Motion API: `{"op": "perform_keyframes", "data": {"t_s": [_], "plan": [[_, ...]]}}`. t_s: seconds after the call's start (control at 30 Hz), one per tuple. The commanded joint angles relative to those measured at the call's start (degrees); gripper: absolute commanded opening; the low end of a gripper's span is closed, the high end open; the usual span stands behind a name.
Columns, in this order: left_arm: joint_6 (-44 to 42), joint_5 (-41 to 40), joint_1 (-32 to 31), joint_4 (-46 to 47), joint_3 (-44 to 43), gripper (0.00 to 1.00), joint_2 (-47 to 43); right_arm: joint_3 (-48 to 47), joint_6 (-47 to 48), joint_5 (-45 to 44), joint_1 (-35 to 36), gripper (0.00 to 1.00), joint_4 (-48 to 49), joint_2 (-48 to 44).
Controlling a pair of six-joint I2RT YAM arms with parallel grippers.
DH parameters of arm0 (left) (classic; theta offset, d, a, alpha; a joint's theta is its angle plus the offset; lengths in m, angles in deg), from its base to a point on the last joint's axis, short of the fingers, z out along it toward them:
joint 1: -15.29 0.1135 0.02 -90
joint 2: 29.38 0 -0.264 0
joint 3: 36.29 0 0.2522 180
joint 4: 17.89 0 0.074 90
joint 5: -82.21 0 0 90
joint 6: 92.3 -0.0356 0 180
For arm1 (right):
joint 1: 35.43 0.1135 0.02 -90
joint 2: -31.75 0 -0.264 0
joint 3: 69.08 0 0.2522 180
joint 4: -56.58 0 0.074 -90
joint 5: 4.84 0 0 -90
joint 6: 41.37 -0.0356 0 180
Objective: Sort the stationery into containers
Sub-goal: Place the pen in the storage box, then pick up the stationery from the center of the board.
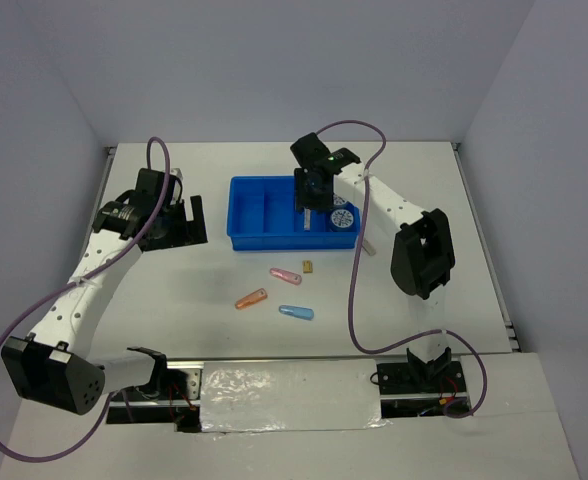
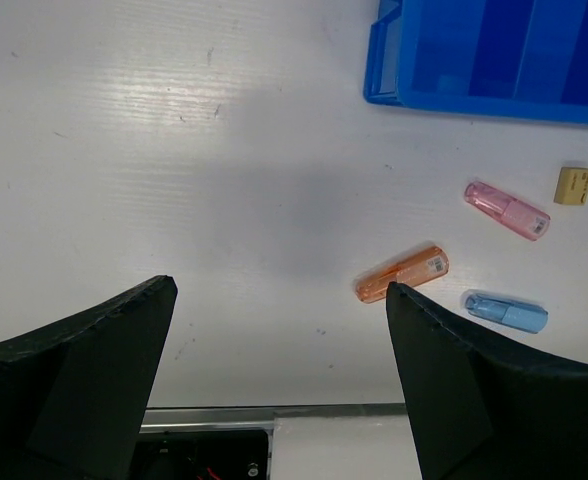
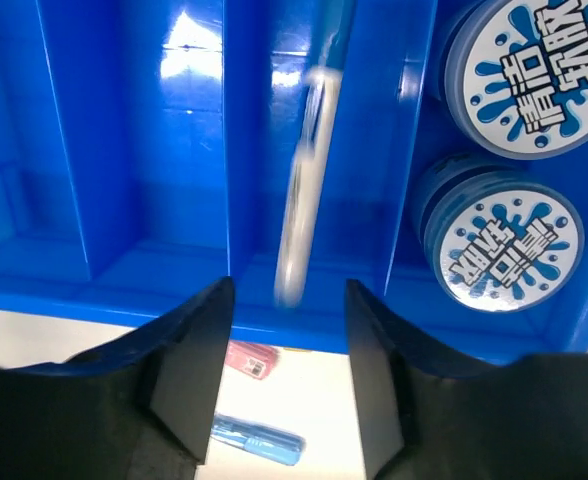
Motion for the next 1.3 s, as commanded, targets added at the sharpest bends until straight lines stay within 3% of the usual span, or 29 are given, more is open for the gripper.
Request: {"op": "perform_keyframes", "data": {"t_s": [0.0, 0.17, 0.37, 0.5, 0.6, 1.07, 1.27], "plan": [[-1.15, 0.95, 0.29, 2.48, 0.91, 0.99, -2.52, -3.08, 1.34, 0.32, -0.52, 0.58, -0.57, -0.65], [-1.50, 0.51, 0.29, 2.66, 2.14, 0.99, -3.05, -2.65, 1.95, -2.06, -0.35, 0.61, -1.02, -5.82], [-0.80, -3.27, 0.29, 0.46, 1.09, 0.99, -2.61, 14.12, -1.28, -6.80, 8.87, 0.45, 2.06, -16.90], [-1.24, -2.14, 0.29, 0.02, 0.29, 0.99, -2.08, 31.94, -5.86, -6.81, 11.60, 0.45, 13.09, -21.04], [-1.94, -0.73, 0.29, 0.72, 0.38, 0.99, -2.08, 39.60, -5.08, -5.14, 11.96, 0.45, 24.17, -23.32], [-2.82, 1.38, 0.29, 0.99, -0.32, 0.99, -0.94, 33.93, -5.34, -6.19, 11.78, 0.50, 24.30, -9.18], [-2.91, 1.21, 0.29, 0.90, -0.15, 0.99, -0.76, 35.68, -7.09, -7.24, 11.61, 0.38, 24.03, -7.51]]}}
